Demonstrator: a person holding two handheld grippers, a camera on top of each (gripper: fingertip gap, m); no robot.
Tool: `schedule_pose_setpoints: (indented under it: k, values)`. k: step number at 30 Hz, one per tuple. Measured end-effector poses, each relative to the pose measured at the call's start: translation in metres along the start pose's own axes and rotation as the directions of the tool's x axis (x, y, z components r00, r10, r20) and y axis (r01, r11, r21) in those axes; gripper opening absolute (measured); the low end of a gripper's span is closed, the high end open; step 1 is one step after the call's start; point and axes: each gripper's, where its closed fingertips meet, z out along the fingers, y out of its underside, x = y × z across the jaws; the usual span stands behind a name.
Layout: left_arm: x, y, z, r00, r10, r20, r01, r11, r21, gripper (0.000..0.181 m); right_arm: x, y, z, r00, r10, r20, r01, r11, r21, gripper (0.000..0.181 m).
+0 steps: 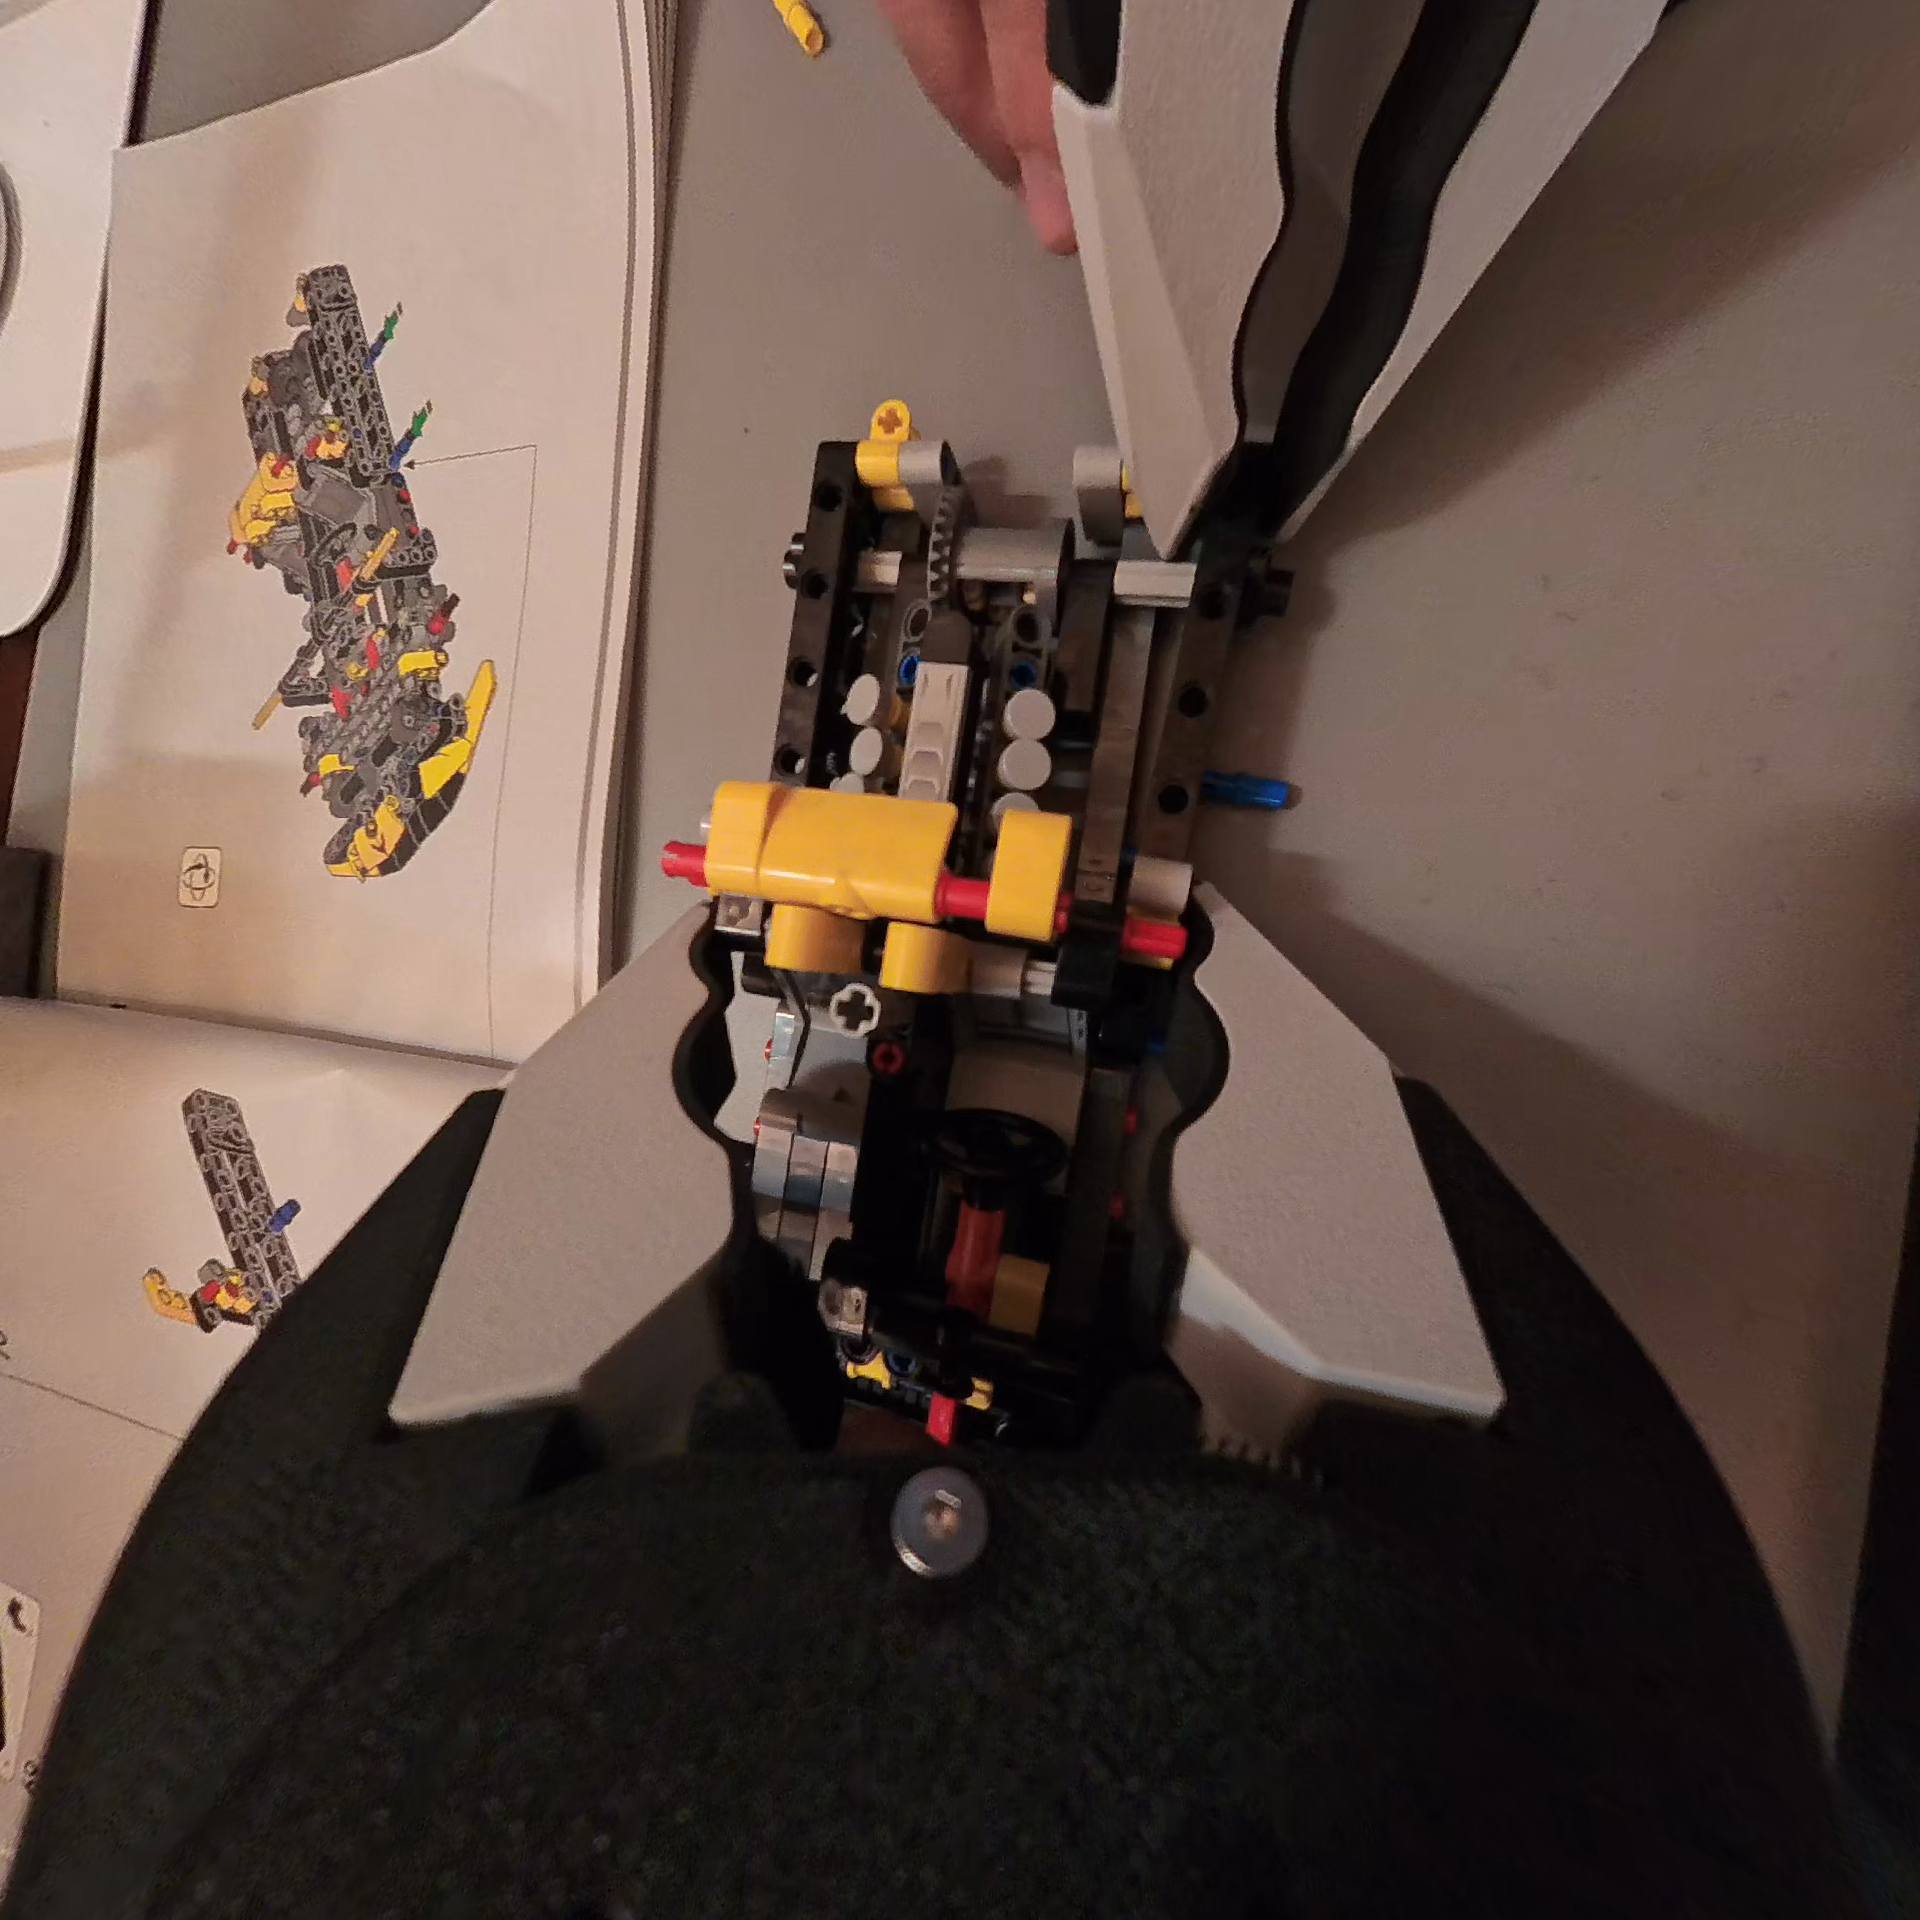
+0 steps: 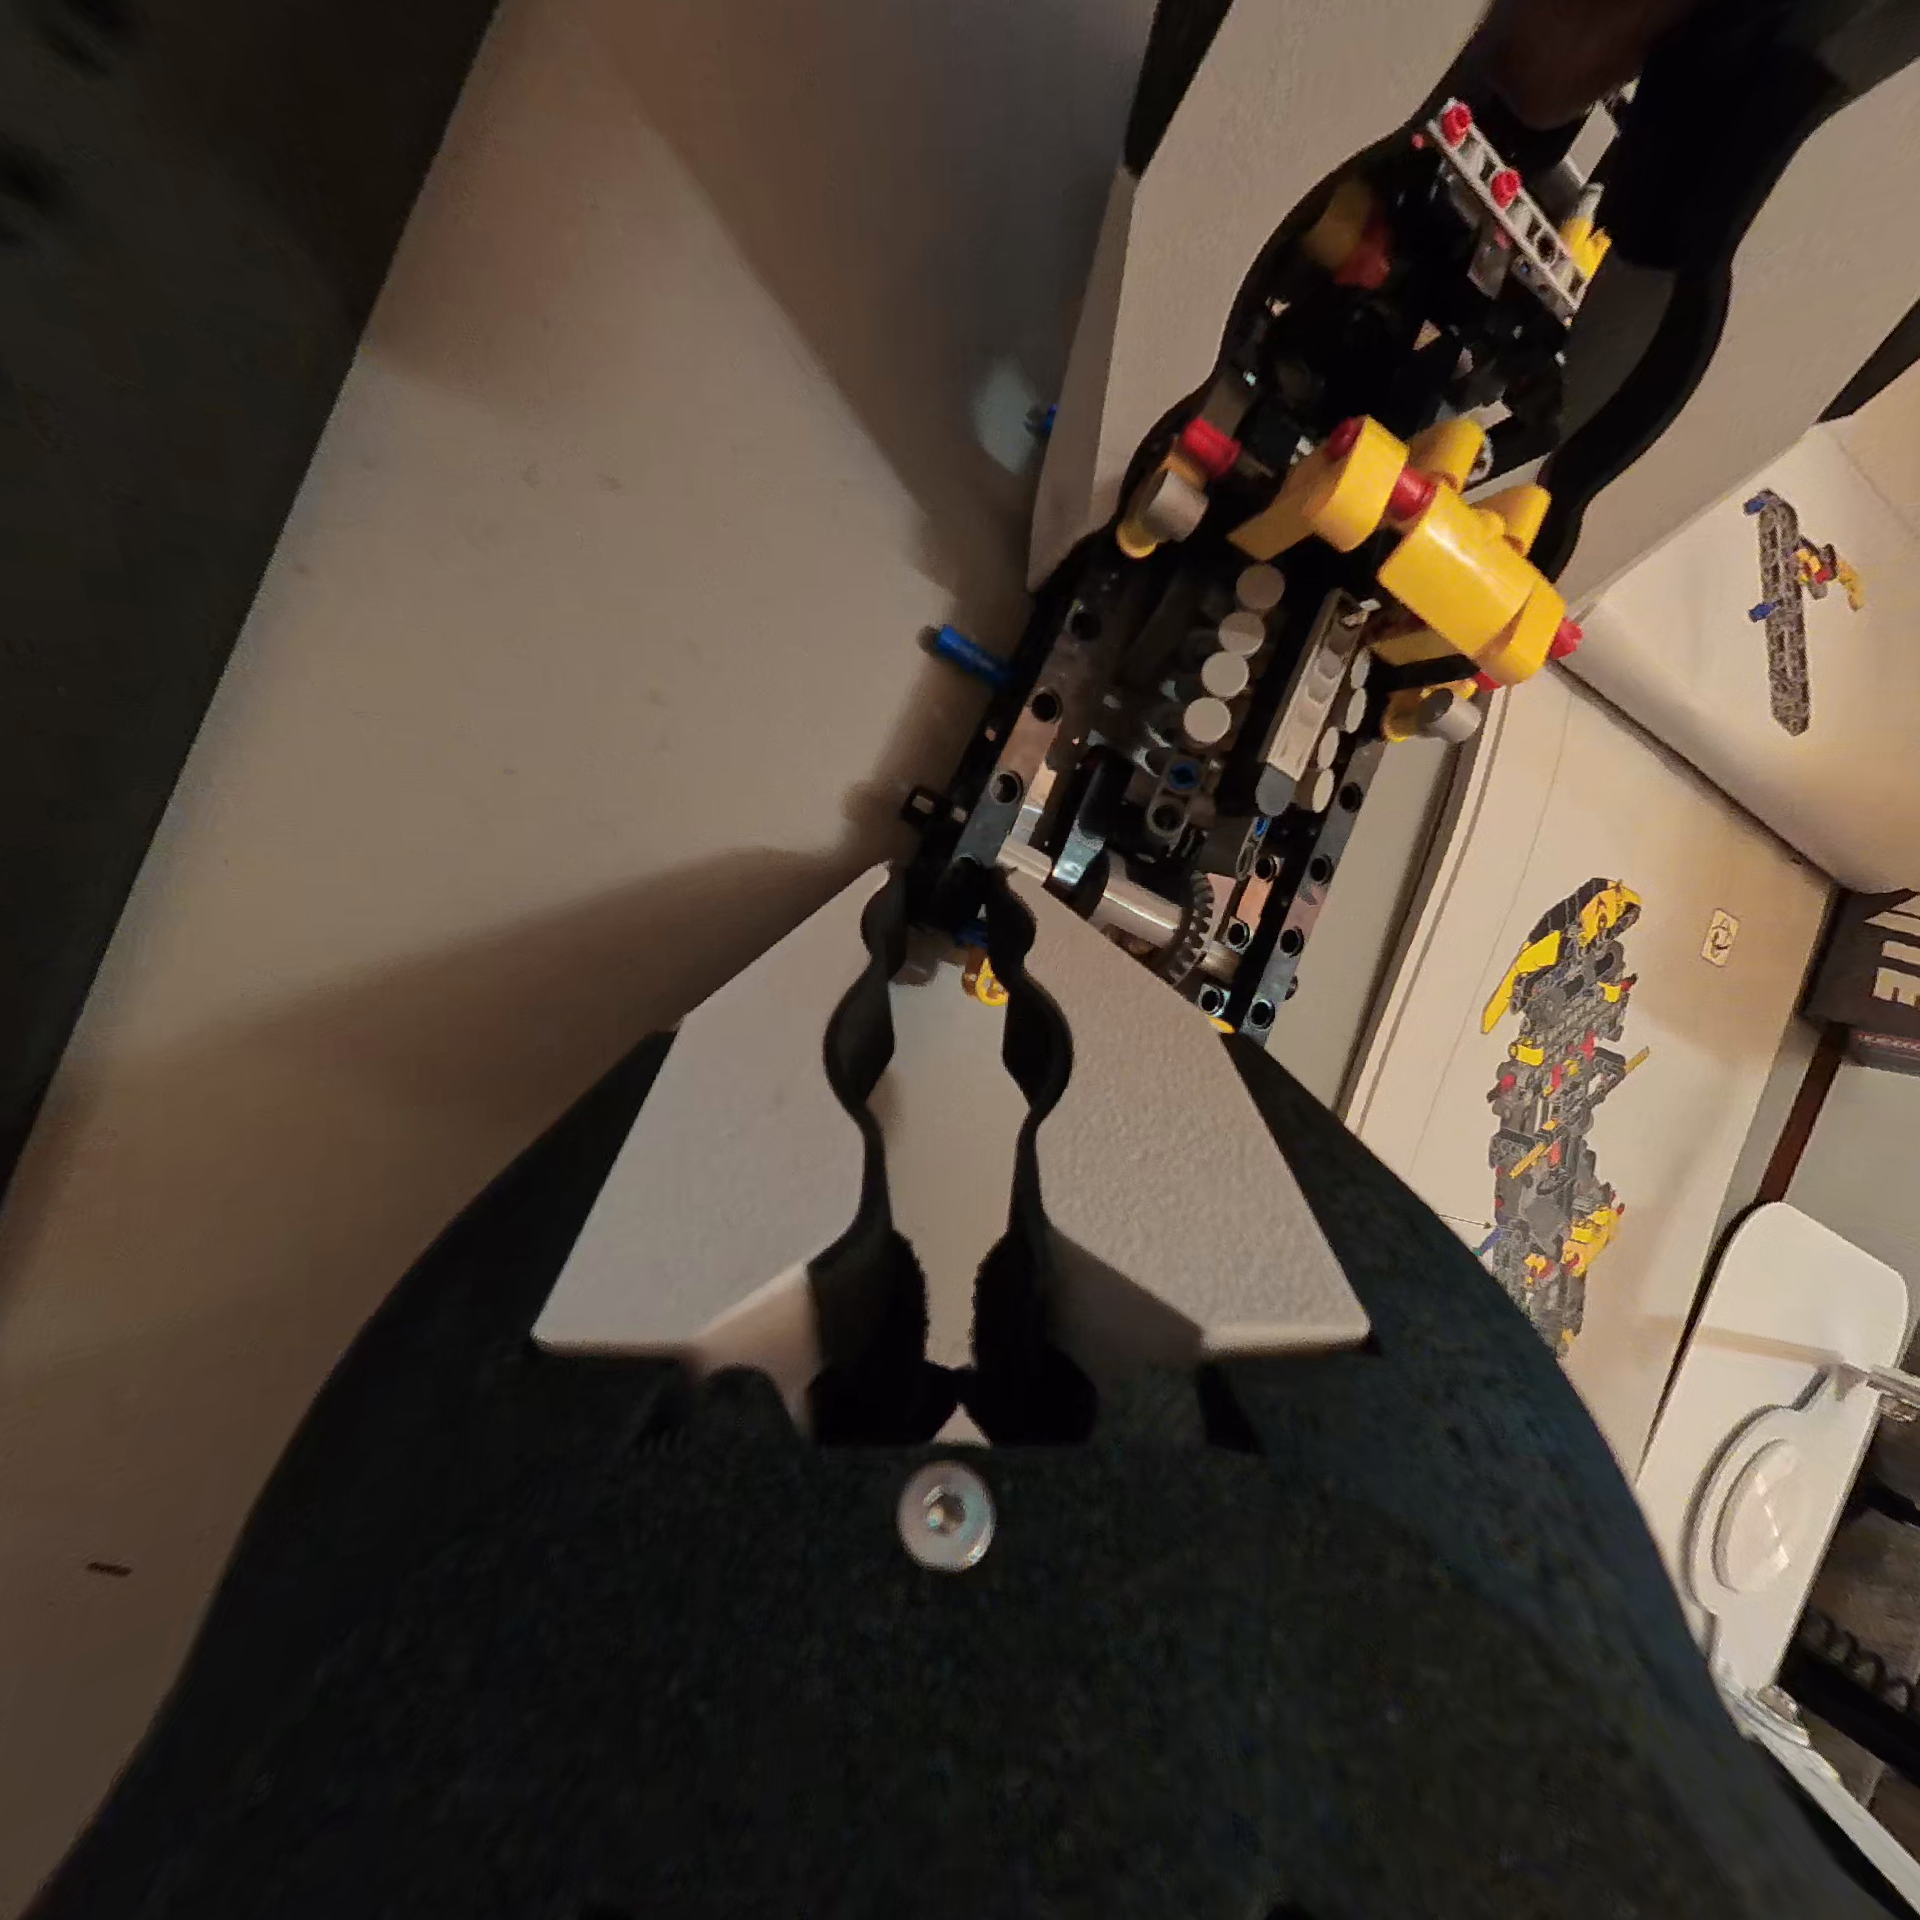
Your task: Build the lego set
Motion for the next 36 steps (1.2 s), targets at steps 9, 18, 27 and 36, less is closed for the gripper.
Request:
schedule_pose_setpoints:
  k: [9, 18, 27, 36]
  values:
    - [0.0, 0.0, 0.0, 1.0, -0.001, 0.001, 0.001, 1.0, -0.001, 0.085, 0.009, 0.006, -0.01, 0.927, 0.374, -0.006, -0.37, 0.92, 0.127, 0.046]
    - [0.0, 0.0, 0.0, 1.0, -0.003, 0.0, 0.003, 1.0, -0.001, 0.085, 0.009, 0.006, 0.0, 0.863, 0.505, 0.006, -0.492, 0.839, 0.233, 0.032]
    - [0.0, 0.0, 0.0, 1.0, -0.005, 0.003, 0.005, 1.0, -0.002, 0.085, 0.008, 0.007, 0.001, 0.871, 0.49, 0.019, -0.477, 0.837, 0.267, 0.032]
    - [0.0, 0.0, 0.0, 1.0, -0.007, 0.003, 0.007, 1.0, -0.004, 0.084, 0.009, 0.005, 0.0, 0.856, 0.516, 0.018, -0.496, 0.812, 0.309, 0.032]
